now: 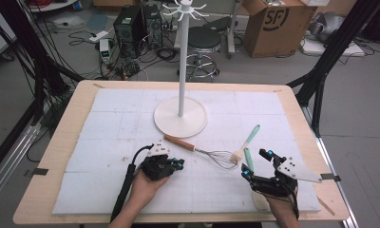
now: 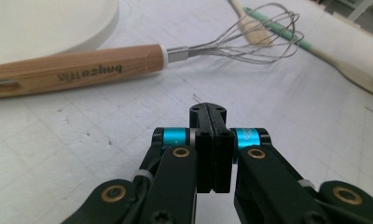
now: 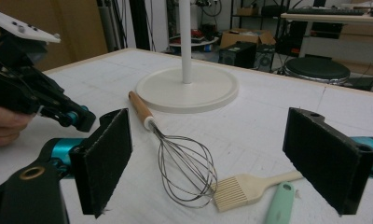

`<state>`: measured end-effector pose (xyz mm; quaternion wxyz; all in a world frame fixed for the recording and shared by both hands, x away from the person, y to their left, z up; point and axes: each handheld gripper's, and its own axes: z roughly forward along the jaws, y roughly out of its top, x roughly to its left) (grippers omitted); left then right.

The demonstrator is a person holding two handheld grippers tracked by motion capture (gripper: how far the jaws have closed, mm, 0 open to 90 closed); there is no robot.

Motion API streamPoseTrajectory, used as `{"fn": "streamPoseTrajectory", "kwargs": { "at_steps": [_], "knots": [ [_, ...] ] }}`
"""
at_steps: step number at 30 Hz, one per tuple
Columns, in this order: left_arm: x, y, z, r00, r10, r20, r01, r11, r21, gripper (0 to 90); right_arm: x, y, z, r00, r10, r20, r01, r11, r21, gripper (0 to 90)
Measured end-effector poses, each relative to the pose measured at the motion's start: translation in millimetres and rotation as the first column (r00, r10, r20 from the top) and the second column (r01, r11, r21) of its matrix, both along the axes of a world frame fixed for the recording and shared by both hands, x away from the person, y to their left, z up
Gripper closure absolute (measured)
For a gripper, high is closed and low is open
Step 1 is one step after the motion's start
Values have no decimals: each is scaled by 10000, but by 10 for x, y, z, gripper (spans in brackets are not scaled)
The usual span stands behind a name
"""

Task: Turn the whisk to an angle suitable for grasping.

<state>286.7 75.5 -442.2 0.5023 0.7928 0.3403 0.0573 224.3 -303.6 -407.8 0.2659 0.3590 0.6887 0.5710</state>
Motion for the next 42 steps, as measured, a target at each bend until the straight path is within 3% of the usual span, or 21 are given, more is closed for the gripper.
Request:
{"fn": "streamPoseTrajectory", "kwargs": {
  "at_steps": [4, 7, 12, 16, 20, 22, 23, 25, 26, 27, 29, 30, 31, 33, 36, 37, 39, 40, 42],
  "knots": [
    [-42, 136, 31, 9995, 297, 129, -292, 9989, -361, 900, 0, -2, -6, 10000, 12, -29, -12, 10000, -4, 148],
    [-30, 285, 37, 9961, 848, 223, -833, 9945, -628, 899, 8, 12, -18, 10000, 29, -84, -30, 10000, -11, 148],
    [43, 448, 17, 9874, 1573, 172, -1557, 9852, -723, 898, 13, 36, -23, 9999, 98, -96, -99, 9999, -73, 148],
    [209, 533, -37, 9741, 2256, 119, -2250, 9736, -392, 898, 15, 35, -27, 9999, 77, -97, -78, 10000, -63, 148],
    [366, 552, -68, 9721, 2343, -86, -2343, 9722, -6, 900, 6, 35, -22, 9999, 62, -92, -63, 9999, -92, 148],
    [447, 568, -34, 9699, 2434, 83, -2434, 9699, 44, 900, 8, 30, -25, 9999, 48, -88, -49, 9999, -101, 148],
    [495, 597, -24, 9679, 2512, -73, -2513, 9679, -78, 900, 10, 28, -29, 9999, 54, -115, -55, 9999, -90, 148],
    [582, 645, -4, 9614, 2750, -41, -2749, 9614, 41, 900, 13, 31, -39, 9999, 23, -147, -24, 9999, -104, 148],
    [582, 645, -4, 9614, 2750, -41, -2749, 9614, 41, 900, 15, 31, -41, 9999, 36, -136, -38, 9999, -130, 148],
    [667, 718, 20, 9603, 2784, -171, -2790, 9581, -644, 900, 12, 33, -41, 9999, 41, -153, -44, 9999, -150, 148],
    [733, 697, 45, 9665, 2562, -125, -2562, 9666, 11, 900, 11, 33, -35, 9999, 60, -115, -62, 9999, -161, 148],
    [733, 697, 45, 9665, 2562, -125, -2562, 9666, 11, 900, 9, 33, -33, 9999, 61, -112, -63, 9999, -146, 148],
    [778, 644, 99, 9777, 2101, 15, -2100, 9776, 150, 900, 5, 32, -29, 9999, 47, -151, -49, 9999, -107, 148],
    [804, 611, 155, 9773, 2112, 191, -2116, 9770, 252, 900, 6, 25, -27, 9999, 49, -100, -50, 9999, -126, 148],
    [855, 612, 180, 9745, 2241, 146, -2243, 9743, 185, 900, -4, 9, -19, 10000, 26, -83, -26, 10000, -56, 148],
    [911, 662, 123, 9708, 2385, -266, -2387, 9711, -53, 900, -9, 3, -15, 10000, 18, -61, -18, 10000, -34, 148],
    [940, 673, 82, 9699, 2401, -403, -2399, 9707, 101, 900, -20, -9, -6, 10000, 7, -50, -7, 10000, 2, 148],
    [990, 677, 9, 9707, 2277, -769, -2274, 9737, 137, 900, -23, -17, -2, 10000, 5, -7, -5, 10000, 5, 148],
    [1012, 660, -23, 9683, 2369, -799, -2368, 9715, 108, 900, -27, -26, 2, 10000, -10, -2, 10, 10000, 42, 148]
  ]
}}
